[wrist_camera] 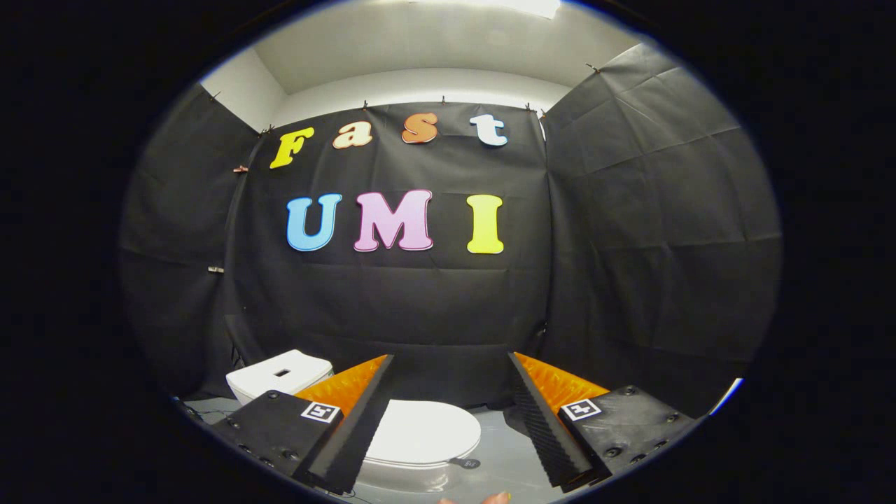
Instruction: Open the toilet lid.
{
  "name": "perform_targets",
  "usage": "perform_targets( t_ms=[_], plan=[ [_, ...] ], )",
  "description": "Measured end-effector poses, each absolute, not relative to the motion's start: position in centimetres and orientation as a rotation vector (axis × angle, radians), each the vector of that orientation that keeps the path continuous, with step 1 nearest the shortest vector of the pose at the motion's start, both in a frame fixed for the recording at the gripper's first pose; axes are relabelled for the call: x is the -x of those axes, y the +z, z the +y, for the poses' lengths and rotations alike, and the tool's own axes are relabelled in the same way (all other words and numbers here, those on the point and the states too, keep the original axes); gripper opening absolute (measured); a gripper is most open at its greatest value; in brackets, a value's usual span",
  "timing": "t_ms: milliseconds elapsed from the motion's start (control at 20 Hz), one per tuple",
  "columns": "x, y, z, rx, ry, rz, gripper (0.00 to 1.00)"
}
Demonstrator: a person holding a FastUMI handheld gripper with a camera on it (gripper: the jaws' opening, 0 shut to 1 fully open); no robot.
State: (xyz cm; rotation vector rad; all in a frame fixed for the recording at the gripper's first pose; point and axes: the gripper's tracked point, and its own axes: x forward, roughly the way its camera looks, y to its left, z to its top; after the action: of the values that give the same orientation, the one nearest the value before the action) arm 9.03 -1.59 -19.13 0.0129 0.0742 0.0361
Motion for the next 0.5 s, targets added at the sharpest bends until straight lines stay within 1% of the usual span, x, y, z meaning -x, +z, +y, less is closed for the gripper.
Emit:
perform_targets(
  t_ms=[400,500],
  plan=[
    [-12.7,-33.1,-5.7,-0.113,0.018,0.258,0.99],
    [-13.5,-36.2,-6.6,-0.147,0.026,0.300,0.98]
  ],
)
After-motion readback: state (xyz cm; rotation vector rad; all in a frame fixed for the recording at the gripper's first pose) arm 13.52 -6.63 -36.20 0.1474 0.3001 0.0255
